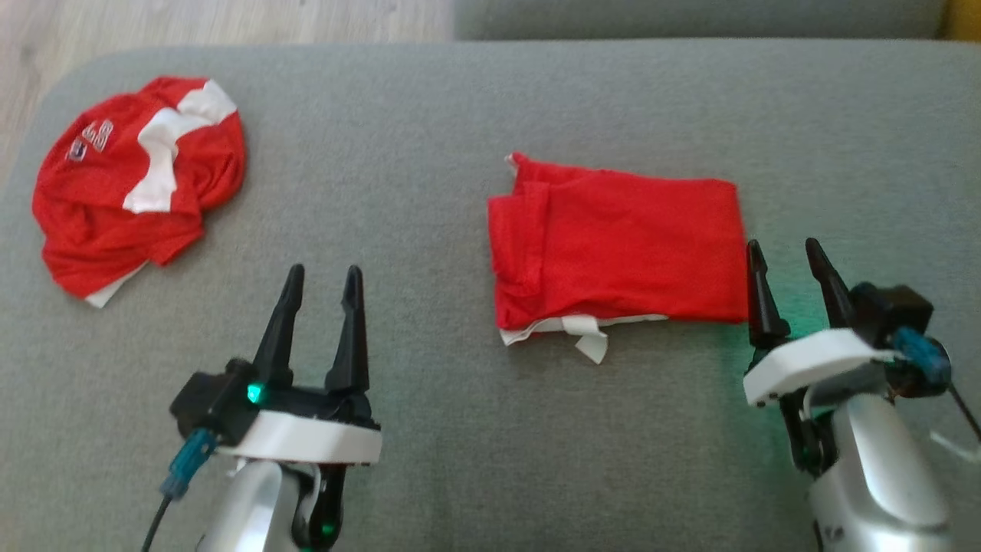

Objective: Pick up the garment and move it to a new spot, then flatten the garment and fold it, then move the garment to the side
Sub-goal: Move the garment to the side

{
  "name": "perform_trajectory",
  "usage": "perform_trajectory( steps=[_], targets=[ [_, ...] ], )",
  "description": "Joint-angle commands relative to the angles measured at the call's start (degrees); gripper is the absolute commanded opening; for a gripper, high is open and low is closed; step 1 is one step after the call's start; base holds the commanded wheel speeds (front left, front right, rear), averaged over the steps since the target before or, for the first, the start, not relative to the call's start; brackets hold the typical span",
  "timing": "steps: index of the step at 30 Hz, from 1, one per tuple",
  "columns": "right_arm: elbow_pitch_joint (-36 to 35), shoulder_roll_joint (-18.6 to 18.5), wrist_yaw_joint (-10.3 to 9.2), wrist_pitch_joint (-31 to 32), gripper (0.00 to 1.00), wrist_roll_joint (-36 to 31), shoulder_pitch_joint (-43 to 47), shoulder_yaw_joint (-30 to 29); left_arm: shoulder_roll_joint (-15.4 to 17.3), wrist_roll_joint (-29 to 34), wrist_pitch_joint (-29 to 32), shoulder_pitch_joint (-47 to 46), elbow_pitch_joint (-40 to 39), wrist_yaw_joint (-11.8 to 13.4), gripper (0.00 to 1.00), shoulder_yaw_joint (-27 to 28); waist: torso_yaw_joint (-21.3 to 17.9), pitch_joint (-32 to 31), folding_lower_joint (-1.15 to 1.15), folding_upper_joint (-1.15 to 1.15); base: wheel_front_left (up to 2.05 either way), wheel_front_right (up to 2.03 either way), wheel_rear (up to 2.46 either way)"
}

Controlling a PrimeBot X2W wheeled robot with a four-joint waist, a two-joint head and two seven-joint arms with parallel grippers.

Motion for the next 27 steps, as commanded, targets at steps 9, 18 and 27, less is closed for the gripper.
perform_trajectory(
  steps=[9, 18, 27],
  targets=[
    [13.6, 0.1, -0.04, 1.5, 1.00, 1.1, -9.0, -1.3, 0.2, -0.9, -0.3, -4.3, 0.3, 0.1, 1.00, -0.8, 3.9, 3.9, -0.01, 0.00, 0.00, 0.00, 0.00],
    [22.0, 0.1, -0.04, -1.4, 0.68, 1.9, -12.3, 2.8, 0.4, -1.4, -0.3, -4.9, 0.1, 0.1, 1.00, -1.1, 3.7, 4.3, -0.01, 0.00, 0.00, 0.00, 0.00],
    [24.6, -0.7, -0.04, -3.7, 0.00, -5.4, -15.3, 2.7, 1.0, -1.7, -0.3, -4.4, -1.5, 0.1, 1.00, -1.7, 0.2, 2.0, -0.01, 0.00, 0.00, 0.00, 0.00]
  ],
)
